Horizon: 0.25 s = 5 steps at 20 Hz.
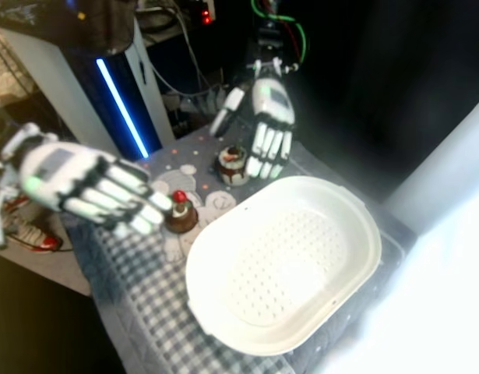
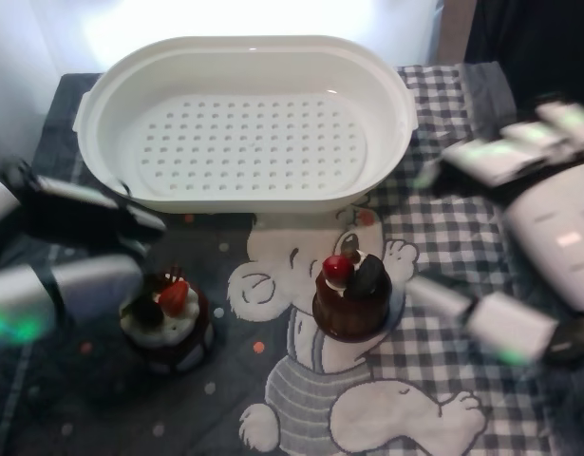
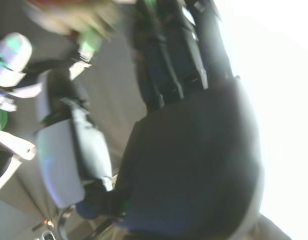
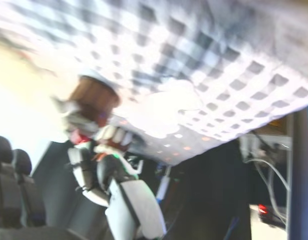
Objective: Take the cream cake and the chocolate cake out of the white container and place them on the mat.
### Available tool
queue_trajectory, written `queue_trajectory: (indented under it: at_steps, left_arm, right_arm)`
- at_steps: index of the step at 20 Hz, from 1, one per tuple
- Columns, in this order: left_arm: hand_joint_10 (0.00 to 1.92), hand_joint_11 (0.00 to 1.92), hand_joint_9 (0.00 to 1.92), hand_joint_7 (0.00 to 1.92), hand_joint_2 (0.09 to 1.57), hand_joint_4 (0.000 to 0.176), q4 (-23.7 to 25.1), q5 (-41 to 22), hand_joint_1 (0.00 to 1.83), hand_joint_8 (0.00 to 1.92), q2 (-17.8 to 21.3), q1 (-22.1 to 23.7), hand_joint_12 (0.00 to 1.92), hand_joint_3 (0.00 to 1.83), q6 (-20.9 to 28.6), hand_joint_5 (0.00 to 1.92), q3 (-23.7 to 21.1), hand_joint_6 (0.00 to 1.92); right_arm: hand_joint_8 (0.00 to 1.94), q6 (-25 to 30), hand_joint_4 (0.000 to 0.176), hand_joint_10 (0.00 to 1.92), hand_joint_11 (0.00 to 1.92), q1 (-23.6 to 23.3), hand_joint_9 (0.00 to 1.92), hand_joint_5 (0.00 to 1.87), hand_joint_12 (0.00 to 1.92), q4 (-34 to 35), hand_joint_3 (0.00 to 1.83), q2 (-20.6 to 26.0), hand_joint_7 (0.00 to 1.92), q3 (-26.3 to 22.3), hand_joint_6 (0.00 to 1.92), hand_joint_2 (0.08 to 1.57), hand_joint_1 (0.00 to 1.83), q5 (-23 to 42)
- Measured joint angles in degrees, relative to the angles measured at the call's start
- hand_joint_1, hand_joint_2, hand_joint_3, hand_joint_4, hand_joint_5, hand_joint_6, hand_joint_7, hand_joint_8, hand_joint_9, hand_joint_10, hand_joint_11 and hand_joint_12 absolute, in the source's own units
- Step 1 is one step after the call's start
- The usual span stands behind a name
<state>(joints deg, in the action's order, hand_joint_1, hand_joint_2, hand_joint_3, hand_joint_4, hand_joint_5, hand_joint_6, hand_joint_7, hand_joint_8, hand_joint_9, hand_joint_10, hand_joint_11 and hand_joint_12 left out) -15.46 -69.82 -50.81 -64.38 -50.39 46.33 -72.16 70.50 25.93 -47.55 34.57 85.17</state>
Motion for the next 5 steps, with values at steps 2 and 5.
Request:
queue_trajectory:
  at_steps: [2, 5]
  left_arm:
    - [1.48, 0.71, 0.81, 0.91, 1.21, 0.000, -0.7, -4.6, 0.56, 1.05, 0.7, -0.9, 1.83, 0.00, -0.2, 0.95, -0.6, 0.30]
    - [1.67, 0.72, 0.80, 0.86, 1.24, 0.000, -3.4, -12.3, 0.57, 1.37, 2.6, -4.0, 1.92, 0.00, -2.2, 0.89, -2.3, 0.52]
  right_arm:
    - [1.42, 3.0, 0.000, 1.62, 0.43, 2.9, 0.48, 0.17, 1.91, 3.9, 0.08, 1.6, 0.46, 0.2, 1.30, 1.21, 0.68, 6.4]
    - [1.35, 3.0, 0.000, 1.56, 0.51, 2.9, 0.55, 0.18, 1.92, 6.3, 0.10, 2.8, 0.56, 3.0, 1.27, 1.22, 0.63, 9.3]
